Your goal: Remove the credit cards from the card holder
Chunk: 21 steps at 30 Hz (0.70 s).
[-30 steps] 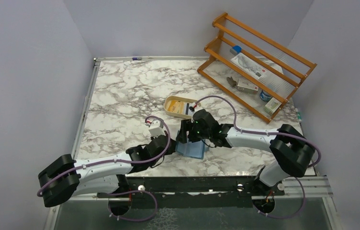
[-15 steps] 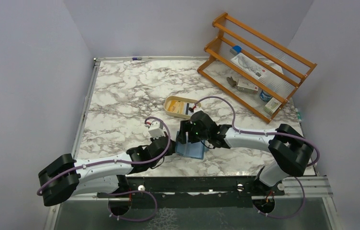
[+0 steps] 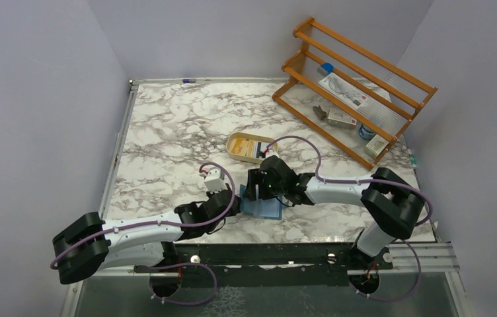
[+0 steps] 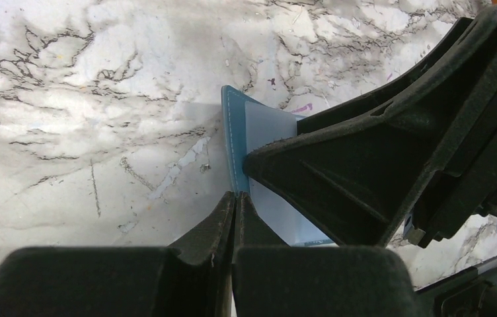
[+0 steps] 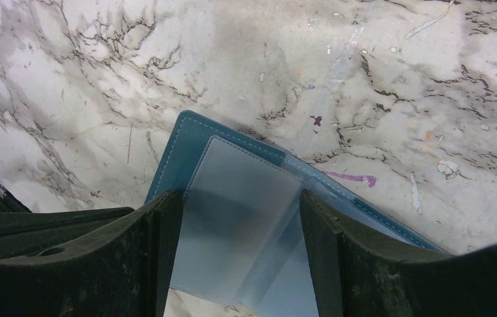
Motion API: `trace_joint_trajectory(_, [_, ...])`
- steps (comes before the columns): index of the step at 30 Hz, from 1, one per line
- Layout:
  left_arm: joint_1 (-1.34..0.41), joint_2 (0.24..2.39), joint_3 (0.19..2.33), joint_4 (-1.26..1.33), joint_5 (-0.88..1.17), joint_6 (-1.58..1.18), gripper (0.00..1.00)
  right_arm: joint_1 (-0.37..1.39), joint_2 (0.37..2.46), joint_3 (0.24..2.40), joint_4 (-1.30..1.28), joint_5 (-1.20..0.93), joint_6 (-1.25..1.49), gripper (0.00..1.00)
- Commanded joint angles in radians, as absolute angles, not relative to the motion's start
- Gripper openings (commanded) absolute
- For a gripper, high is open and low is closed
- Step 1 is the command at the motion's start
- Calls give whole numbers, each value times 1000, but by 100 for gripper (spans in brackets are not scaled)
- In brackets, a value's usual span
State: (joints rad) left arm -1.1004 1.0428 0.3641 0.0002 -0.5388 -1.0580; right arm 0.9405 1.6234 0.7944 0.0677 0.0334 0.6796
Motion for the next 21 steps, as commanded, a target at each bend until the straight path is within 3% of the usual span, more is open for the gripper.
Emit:
trace_joint_trajectory(1, [-1109,1017,360,14,-573,-1070,0,962,1658,803,61,69,674,71])
trace_joint_trajectory(21, [-1112,1004,344,2,-592,-1071,0,1006,1703,824,-75,202,610,70])
